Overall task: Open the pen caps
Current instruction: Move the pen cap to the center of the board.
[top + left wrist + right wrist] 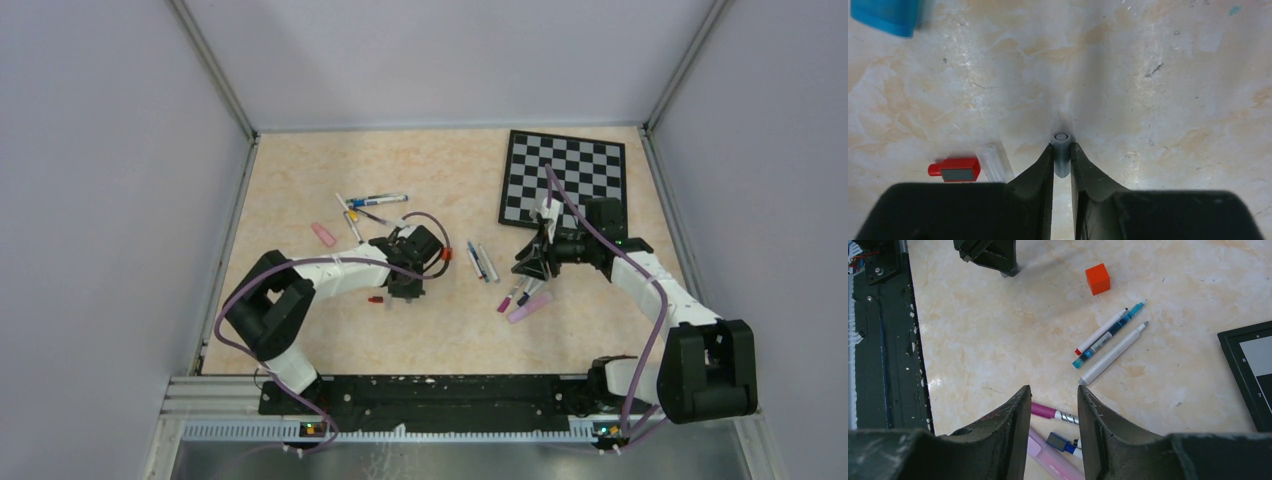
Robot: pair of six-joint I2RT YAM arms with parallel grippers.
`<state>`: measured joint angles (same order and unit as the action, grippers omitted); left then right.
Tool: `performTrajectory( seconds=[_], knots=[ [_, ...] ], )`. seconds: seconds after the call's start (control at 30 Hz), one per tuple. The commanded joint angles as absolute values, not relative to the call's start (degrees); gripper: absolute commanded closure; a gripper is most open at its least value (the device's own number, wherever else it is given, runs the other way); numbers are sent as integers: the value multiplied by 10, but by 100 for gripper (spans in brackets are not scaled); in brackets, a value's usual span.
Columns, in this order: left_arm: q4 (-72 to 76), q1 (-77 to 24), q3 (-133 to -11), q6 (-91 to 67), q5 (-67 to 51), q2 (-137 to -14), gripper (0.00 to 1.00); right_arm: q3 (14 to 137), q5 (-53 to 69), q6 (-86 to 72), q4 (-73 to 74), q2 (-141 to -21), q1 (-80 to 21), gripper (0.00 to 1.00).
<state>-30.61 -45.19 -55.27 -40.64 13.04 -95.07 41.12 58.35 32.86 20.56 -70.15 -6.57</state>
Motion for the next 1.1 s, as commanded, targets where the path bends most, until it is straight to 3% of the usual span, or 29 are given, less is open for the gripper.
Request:
performTrajectory(
  seconds=[0.0, 0.37, 0.7, 1.07],
  knots=[
    [-361, -454, -550, -415, 175, -948, 83, 413, 596, 340, 189, -699, -63, 62],
    [-395, -453, -528, -426, 201, -920, 83, 414, 597, 343, 192, -695, -63, 62],
    [-398, -451, -537, -434, 205, -895, 69, 414, 598, 344, 194, -695, -62, 62],
    [-401, -451, -549, -422, 204, -856, 64, 416, 597, 352, 199, -694, -59, 62]
  ],
)
